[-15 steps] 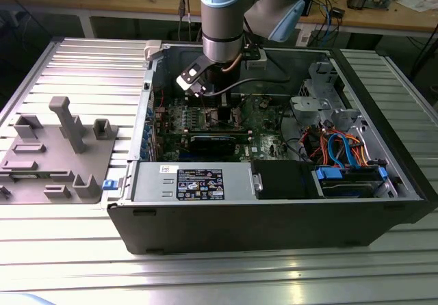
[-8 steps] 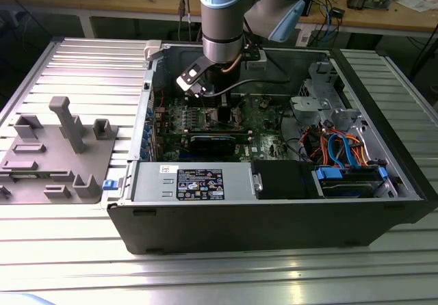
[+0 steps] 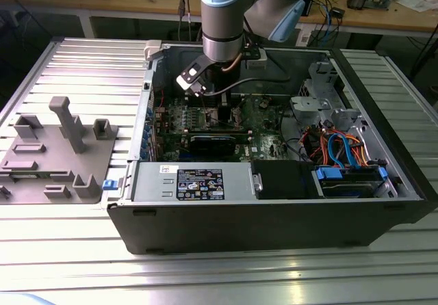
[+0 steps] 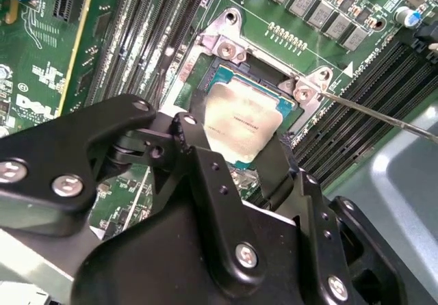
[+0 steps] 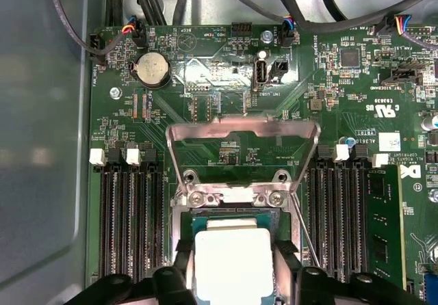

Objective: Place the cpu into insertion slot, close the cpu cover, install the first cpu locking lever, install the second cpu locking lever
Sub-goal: 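Place the cpu into insertion slot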

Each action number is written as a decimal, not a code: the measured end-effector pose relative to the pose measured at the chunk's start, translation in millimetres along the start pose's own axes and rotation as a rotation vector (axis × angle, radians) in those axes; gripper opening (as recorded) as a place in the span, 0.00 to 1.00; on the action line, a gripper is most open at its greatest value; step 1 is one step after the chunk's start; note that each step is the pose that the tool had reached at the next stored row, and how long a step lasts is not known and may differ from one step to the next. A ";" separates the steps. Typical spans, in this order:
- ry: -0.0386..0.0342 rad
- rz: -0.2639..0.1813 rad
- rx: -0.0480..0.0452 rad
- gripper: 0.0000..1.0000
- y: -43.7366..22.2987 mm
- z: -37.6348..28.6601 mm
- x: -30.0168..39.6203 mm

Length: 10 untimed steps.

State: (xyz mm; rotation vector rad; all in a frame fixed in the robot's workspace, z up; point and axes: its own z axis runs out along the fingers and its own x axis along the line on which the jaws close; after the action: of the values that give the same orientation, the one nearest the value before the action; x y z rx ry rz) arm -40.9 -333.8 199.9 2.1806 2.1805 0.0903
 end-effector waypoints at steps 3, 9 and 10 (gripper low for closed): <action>0.0005 0.000 -0.0001 0.53 0.1 -0.6 0.1; -0.0019 0.024 0.0000 0.53 0.4 -2.2 0.0; -0.0027 0.033 0.0000 0.53 0.7 -2.1 0.1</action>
State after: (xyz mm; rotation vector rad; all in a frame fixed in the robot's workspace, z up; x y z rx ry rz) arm -40.4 -333.8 202.1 2.2161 2.1431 0.0888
